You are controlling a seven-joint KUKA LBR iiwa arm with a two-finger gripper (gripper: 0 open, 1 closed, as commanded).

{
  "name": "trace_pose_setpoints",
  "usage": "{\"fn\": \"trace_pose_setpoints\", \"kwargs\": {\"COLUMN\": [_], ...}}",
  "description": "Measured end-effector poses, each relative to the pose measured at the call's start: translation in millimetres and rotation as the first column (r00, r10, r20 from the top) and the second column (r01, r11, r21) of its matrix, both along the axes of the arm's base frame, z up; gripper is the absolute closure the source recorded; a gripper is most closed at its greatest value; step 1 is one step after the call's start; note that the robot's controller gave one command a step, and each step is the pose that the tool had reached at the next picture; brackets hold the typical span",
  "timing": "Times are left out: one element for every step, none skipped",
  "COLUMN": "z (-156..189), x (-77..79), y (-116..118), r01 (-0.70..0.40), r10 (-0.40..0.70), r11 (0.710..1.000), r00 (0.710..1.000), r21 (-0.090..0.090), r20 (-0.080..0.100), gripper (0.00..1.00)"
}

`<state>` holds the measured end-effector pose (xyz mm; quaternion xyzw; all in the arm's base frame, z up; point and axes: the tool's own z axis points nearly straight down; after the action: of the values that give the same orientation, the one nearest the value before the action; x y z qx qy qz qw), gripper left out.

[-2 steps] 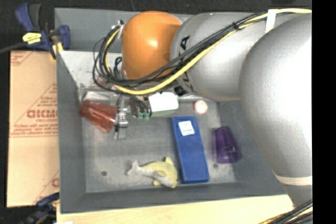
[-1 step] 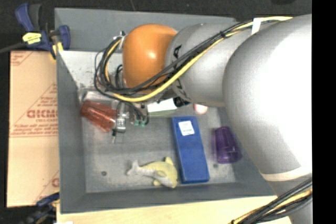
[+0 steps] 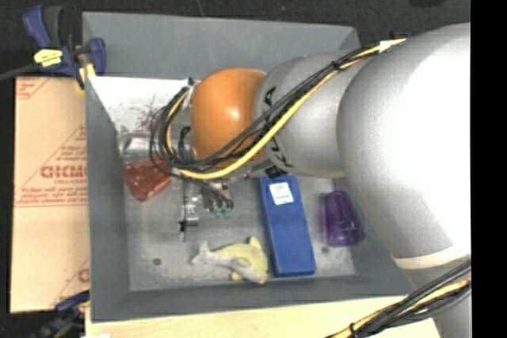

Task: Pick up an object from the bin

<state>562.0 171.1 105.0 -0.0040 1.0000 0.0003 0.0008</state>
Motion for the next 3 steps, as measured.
{"fn": "trace_pose_setpoints", "kwargs": {"z": [-20,-20,-18], "x": [-13.9,-27.1,-46.5], "y": [0,-48,-68], "r01": [0.086,0.169,0.09], "r10": [-0.086,-0.169,-0.09], "r11": [0.996,0.986,0.996], "r00": [0.996,0.986,0.996], "r21": [0.003,0.001,0.002], "r20": [0.002,0.001,0.001], "gripper": [0.0,0.0,0.0]}}
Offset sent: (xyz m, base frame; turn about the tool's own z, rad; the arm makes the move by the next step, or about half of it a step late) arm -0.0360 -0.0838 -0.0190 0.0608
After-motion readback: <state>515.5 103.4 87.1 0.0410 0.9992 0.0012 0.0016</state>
